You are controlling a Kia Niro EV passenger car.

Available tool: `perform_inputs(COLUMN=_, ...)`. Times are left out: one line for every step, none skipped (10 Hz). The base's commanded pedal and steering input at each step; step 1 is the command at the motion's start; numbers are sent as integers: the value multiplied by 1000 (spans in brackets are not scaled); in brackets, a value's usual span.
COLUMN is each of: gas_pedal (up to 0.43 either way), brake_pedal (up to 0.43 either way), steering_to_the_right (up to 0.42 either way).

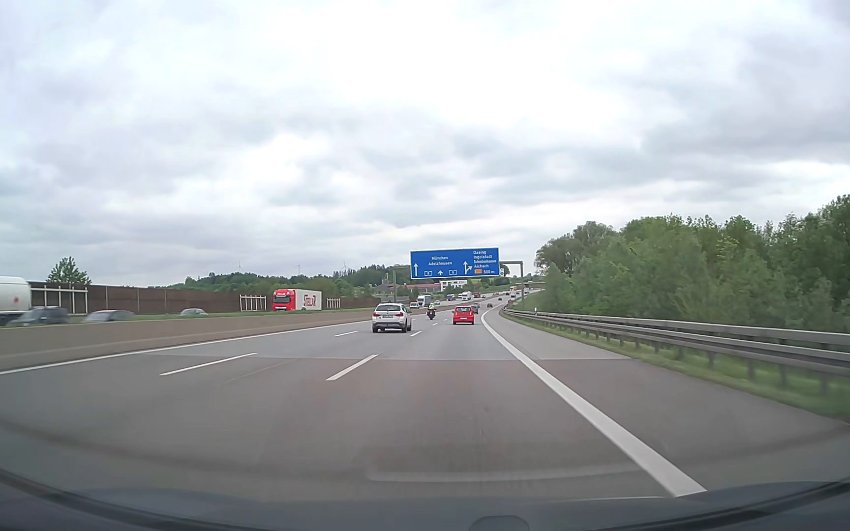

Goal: Follow the waypoints while adhering to traffic rules and regulations

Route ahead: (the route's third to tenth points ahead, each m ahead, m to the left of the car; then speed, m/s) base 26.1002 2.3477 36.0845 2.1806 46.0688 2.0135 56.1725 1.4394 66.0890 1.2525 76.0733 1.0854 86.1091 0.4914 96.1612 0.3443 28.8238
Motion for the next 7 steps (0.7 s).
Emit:
perform_inputs(gas_pedal=240, brake_pedal=0, steering_to_the_right=3)
perform_inputs(gas_pedal=240, brake_pedal=0, steering_to_the_right=3)
perform_inputs(gas_pedal=240, brake_pedal=0, steering_to_the_right=3)
perform_inputs(gas_pedal=228, brake_pedal=0, steering_to_the_right=3)
perform_inputs(gas_pedal=228, brake_pedal=0, steering_to_the_right=3)
perform_inputs(gas_pedal=228, brake_pedal=0, steering_to_the_right=3)
perform_inputs(gas_pedal=228, brake_pedal=0, steering_to_the_right=3)
